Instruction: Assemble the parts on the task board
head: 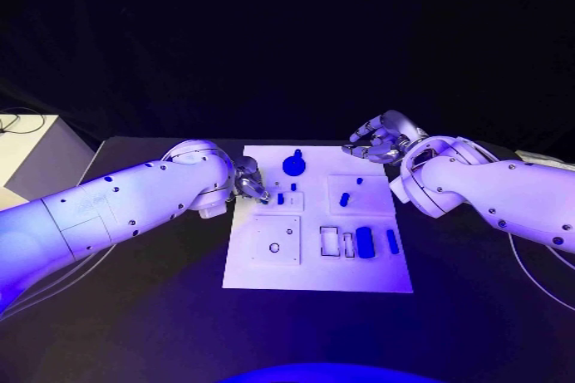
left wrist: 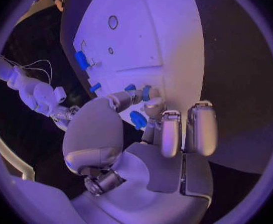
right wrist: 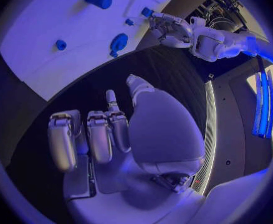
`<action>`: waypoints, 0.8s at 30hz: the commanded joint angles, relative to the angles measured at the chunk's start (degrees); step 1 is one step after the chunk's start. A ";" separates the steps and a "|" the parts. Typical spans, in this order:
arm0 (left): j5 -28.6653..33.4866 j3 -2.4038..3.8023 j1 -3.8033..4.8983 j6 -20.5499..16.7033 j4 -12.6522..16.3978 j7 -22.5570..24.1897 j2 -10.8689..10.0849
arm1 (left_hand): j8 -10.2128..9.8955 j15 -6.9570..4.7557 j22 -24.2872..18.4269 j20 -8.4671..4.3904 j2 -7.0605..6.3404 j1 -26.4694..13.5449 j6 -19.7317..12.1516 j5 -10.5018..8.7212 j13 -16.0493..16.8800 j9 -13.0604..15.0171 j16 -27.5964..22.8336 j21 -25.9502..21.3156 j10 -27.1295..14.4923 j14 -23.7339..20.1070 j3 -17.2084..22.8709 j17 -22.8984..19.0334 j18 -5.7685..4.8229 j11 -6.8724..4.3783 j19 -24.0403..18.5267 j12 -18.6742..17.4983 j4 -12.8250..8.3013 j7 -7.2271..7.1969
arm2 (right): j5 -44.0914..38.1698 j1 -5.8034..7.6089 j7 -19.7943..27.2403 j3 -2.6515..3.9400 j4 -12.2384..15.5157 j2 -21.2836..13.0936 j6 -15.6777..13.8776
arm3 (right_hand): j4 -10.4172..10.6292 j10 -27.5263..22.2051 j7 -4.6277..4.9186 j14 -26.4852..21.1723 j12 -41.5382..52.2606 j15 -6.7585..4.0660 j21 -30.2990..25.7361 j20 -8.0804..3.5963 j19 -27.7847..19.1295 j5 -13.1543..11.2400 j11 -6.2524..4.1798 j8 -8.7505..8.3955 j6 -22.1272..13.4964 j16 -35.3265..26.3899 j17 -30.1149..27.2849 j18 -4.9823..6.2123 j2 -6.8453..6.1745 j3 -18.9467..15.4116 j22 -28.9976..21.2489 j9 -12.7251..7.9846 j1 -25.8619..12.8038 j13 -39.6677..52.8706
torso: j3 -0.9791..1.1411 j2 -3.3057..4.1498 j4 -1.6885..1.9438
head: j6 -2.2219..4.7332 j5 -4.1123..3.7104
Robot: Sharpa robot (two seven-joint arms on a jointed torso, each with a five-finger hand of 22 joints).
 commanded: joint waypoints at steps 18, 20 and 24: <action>-3.36 -0.24 -0.40 0.16 0.13 -0.52 -0.24 | 0.24 -0.11 3.50 0.03 2.25 2.42 0.16 0.43 -0.15 -0.05 0.19 0.47 0.28 6.05 5.39 15.10 -1.06 -0.03 0.60 0.08 -5.51 -0.32 | -0.58 -0.02 0.28 0.02 0.10 0.00 0.56 | 0.02 2.14 -0.06 5.88 -0.17 0.10 -0.36 0.07 5.20 0.31 0.10 0.34 -0.36 -0.05 14.32 -0.35 -0.04 0.49 13.85 0.07 -0.75 11.59 | 0.05 0.03 -0.09 | -0.27 0.07; -3.37 -0.24 -0.41 0.53 0.36 -0.54 -0.27 | 0.24 -0.11 3.50 0.03 2.25 2.42 0.16 0.43 -0.15 -0.05 0.19 0.47 0.28 6.05 5.39 15.10 -1.06 -0.03 0.60 0.08 -5.51 -0.32 | -0.58 -0.02 0.27 0.02 0.13 -0.01 0.57 | 0.04 2.19 -0.07 5.88 -0.12 0.09 -0.31 0.06 5.23 0.32 0.10 0.36 -0.37 -0.05 14.34 -0.36 -0.07 0.47 13.89 0.07 -0.88 11.63 | 0.05 0.06 -0.09 | -0.29 0.09; -3.04 -0.25 -0.41 1.06 0.82 -0.57 -0.32 | 0.23 -0.11 3.50 0.03 2.26 2.44 0.17 0.42 -0.12 -0.06 0.19 0.48 0.30 6.05 5.41 15.10 -1.06 -0.02 0.61 0.09 -5.54 -0.31 | -0.58 -0.02 0.25 0.02 0.16 -0.06 0.58 | 0.04 2.19 -0.07 5.88 -0.12 0.09 -0.31 0.06 5.23 0.32 0.10 0.36 -0.37 -0.05 14.34 -0.36 -0.07 0.47 13.89 0.07 -0.88 11.63 | 0.06 0.05 -0.06 | -0.34 0.05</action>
